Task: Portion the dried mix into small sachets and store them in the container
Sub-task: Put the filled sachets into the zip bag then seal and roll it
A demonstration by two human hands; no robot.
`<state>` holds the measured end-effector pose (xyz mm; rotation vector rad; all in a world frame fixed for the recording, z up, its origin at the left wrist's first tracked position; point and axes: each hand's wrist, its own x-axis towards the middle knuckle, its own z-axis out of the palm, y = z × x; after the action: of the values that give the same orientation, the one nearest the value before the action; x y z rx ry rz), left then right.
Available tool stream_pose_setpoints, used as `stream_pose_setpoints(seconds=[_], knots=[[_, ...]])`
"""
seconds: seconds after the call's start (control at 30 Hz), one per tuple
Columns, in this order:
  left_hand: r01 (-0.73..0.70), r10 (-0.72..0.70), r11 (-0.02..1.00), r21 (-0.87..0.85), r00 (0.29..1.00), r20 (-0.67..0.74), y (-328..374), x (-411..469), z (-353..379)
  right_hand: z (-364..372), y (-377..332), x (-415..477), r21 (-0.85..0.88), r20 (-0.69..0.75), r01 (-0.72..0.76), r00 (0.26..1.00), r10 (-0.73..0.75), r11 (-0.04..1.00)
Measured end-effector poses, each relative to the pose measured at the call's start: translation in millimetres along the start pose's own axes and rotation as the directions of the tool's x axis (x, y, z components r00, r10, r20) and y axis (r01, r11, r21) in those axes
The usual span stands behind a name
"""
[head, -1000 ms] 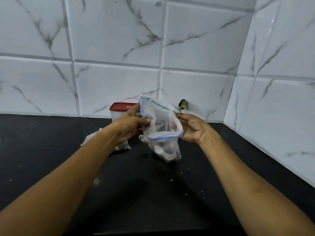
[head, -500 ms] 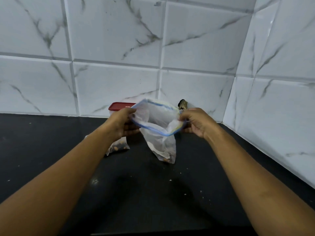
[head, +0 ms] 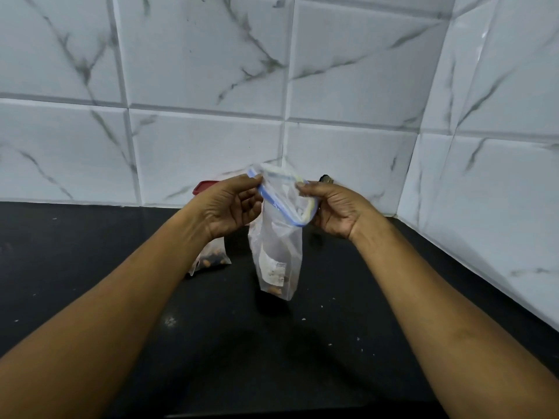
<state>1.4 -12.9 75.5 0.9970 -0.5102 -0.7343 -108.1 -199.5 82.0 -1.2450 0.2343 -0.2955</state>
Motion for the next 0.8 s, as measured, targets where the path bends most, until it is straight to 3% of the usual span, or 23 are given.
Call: stream_pose_setpoints(seconds=[0.07,0.13,0.17,0.23,0.3,0.33,0.37,0.4,0.47,0.5,0.57,0.63,0.8], knots=[[-0.025,0.035,0.993,0.112,0.996,-0.088,2.0,3.2,-0.7,-1.6,-0.6,3.9,-0.167,-0.114,0.066,0.99,-0.086,0.984],[-0.049,0.138,0.942,0.332,0.958,-0.25,4.6,7.4,-9.8,-8.9,-2.9,2.1,-0.387,-0.263,0.13,0.933,-0.245,0.913],[-0.05,0.248,0.855,0.517,0.914,-0.322,6.4,10.1,-18.6,-15.9,-4.0,1.3,-0.541,-0.303,0.148,0.884,-0.357,0.828],[0.01,0.479,0.525,0.851,0.823,-0.306,10.7,12.8,-34.7,-31.0,-6.5,1.9,-0.823,-0.263,0.092,0.812,-0.521,0.56],[0.069,0.591,0.227,0.972,0.783,-0.193,15.1,12.4,-41.8,-34.3,-9.2,1.8,-0.934,-0.204,-0.014,0.841,-0.5,0.358],[0.092,0.61,0.168,0.981,0.773,-0.177,16.6,13.1,-42.6,-34.7,-10.1,3.1,-0.934,-0.208,-0.037,0.864,-0.459,0.355],[0.102,0.604,0.186,0.977,0.773,-0.195,18.7,13.9,-42.5,-32.9,-11.8,1.7,-0.895,-0.226,-0.033,0.894,-0.388,0.446],[0.089,0.565,0.287,0.954,0.788,-0.244,20.7,14.1,-41.2,-32.4,-13.5,2.8,-0.803,-0.239,-0.02,0.926,-0.292,0.596],[0.058,0.371,0.616,0.786,0.859,-0.354,22.8,11.8,-36.8,-31.0,-17.3,-0.8,-0.483,-0.169,-0.03,0.984,-0.06,0.875],[0.064,0.25,0.757,0.651,0.891,-0.379,23.4,8.8,-34.4,-31.4,-18.5,-3.9,-0.343,-0.099,-0.042,0.995,0.008,0.939],[0.112,0.053,0.891,0.439,0.936,-0.347,23.8,3.0,-28.9,-31.7,-19.3,-8.6,-0.165,0.02,-0.053,0.998,0.057,0.985],[0.138,-0.058,0.942,0.306,0.965,-0.256,22.1,0.8,-23.8,-26.1,-17.1,-10.6,-0.059,0.076,-0.05,0.996,0.054,0.997],[0.116,-0.115,0.991,0.067,0.993,-0.025,13.8,-2.5,-10.4,-6.8,-11.8,-13.4,-0.047,0.145,-0.053,0.988,0.059,0.998]])
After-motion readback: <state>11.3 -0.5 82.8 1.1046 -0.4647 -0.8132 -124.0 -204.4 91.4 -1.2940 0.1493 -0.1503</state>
